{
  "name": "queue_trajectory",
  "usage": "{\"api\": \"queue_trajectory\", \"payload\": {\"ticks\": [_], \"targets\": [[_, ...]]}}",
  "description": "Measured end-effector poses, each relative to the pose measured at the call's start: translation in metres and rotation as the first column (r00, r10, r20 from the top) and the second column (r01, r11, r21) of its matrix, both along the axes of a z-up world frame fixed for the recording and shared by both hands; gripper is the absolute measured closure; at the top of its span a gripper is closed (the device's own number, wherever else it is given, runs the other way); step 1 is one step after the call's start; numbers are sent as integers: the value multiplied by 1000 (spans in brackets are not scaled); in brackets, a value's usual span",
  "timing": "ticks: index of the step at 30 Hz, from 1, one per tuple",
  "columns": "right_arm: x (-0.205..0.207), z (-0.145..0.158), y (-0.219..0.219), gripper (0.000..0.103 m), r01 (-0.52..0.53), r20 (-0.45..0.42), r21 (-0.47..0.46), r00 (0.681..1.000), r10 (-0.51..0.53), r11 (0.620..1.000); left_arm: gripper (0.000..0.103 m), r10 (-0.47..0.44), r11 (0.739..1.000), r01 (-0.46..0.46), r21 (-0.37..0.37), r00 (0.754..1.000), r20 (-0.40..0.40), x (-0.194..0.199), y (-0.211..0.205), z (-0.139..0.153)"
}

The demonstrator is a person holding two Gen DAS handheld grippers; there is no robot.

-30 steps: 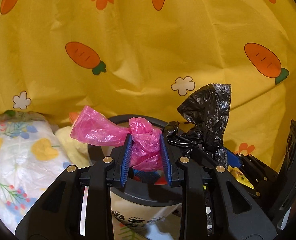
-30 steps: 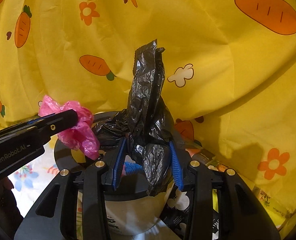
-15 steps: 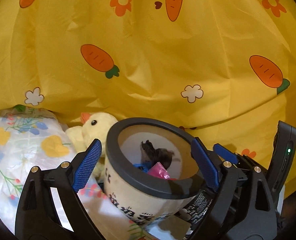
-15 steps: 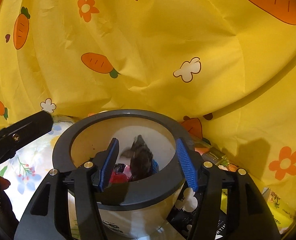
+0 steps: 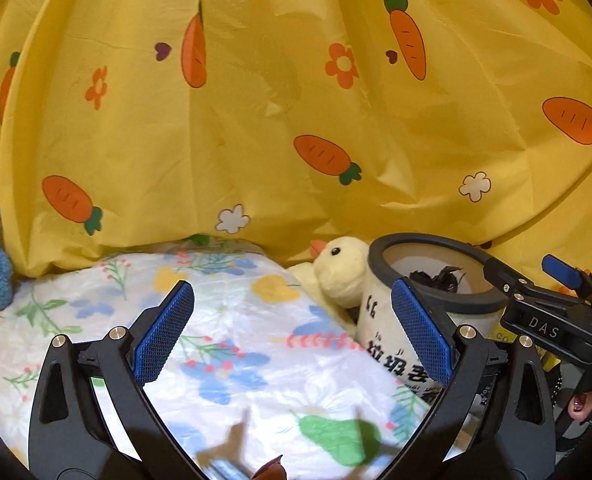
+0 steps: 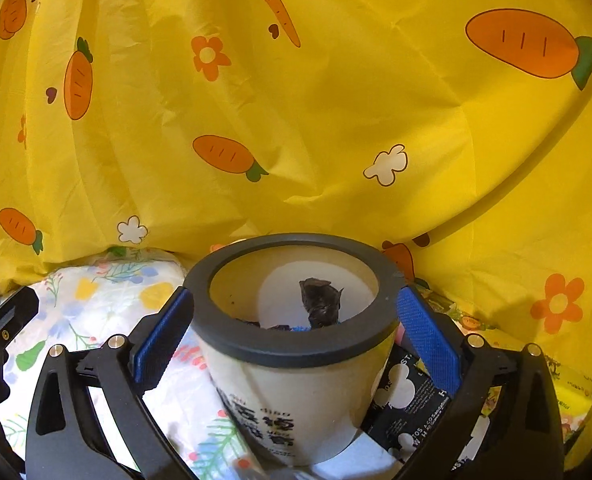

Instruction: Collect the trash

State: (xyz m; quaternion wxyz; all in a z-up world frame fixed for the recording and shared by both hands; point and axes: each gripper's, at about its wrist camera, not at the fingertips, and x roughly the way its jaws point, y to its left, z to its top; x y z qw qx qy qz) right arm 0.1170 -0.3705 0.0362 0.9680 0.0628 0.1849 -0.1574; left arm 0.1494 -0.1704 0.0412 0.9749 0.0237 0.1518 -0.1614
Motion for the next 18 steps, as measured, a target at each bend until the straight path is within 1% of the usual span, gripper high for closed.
{"api": "queue_trajectory", "payload": {"ticks": [3, 7, 9, 12, 15, 18], "targets": [[-14, -1, 23, 5, -25, 2, 5, 1000, 25, 1000, 6, 45, 999, -45, 0, 999, 7, -19, 25, -3], [-35, -2, 56, 5, -48, 19, -13, 999, 49, 999, 6, 88, 996, -89, -29, 996, -20, -41, 62, -5], [-44, -3, 71, 5, -76, 22, -13, 997, 77, 997, 6, 129, 991, -130, -15, 991, -30, -51, 77, -6], [-60, -4, 93, 5, -97, 20, -29, 995, 98, 995, 6, 170, 985, -170, 7, 985, -16, -69, 97, -6], [-79, -6, 113, 5, -112, 26, -26, 993, 112, 993, 6, 200, 980, -199, 12, 980, -18, -87, 114, -9], [-93, -7, 125, 5, -119, 27, -18, 992, 119, 993, 6, 208, 978, -208, 10, 978, -28, -101, 128, -12]]}}
